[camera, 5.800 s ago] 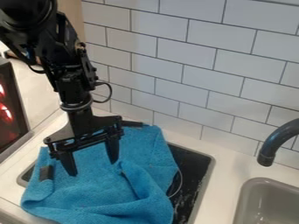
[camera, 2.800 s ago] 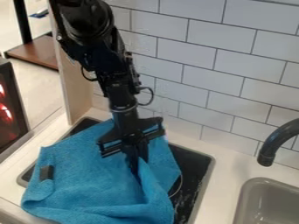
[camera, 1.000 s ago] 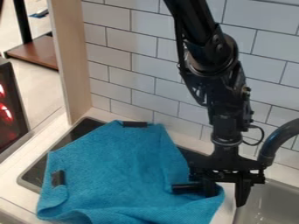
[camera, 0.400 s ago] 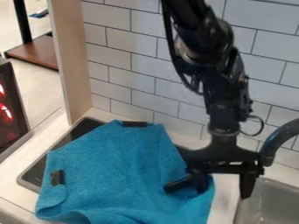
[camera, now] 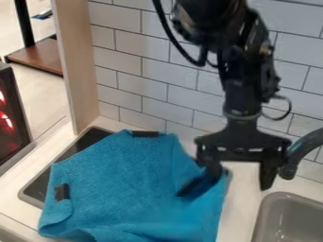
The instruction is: Unfold the cloth from the left to right
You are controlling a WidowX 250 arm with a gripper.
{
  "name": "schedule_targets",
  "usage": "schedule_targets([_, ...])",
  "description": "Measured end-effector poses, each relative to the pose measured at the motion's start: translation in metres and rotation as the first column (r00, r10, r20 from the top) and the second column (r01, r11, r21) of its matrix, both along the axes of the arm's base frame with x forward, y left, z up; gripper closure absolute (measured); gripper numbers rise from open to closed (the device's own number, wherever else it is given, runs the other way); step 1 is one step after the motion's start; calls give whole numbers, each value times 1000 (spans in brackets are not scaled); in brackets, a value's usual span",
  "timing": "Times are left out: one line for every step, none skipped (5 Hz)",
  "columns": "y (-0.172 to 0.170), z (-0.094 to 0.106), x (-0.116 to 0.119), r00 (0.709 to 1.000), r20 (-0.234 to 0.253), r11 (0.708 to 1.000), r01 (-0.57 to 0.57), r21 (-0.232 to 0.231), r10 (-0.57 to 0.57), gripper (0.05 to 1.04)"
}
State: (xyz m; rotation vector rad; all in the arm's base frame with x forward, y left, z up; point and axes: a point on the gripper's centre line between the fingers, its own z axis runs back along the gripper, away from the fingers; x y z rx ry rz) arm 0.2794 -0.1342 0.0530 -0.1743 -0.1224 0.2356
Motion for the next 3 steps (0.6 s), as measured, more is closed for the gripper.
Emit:
schedule_targets([1,9,-12,999,10,998,30,46,-30,84])
schedule_targets([-2,12,-18,999,14,995,51,89,-53,84])
schedule_targets([-2,11,-18,999,13,995,45,91,-47,84])
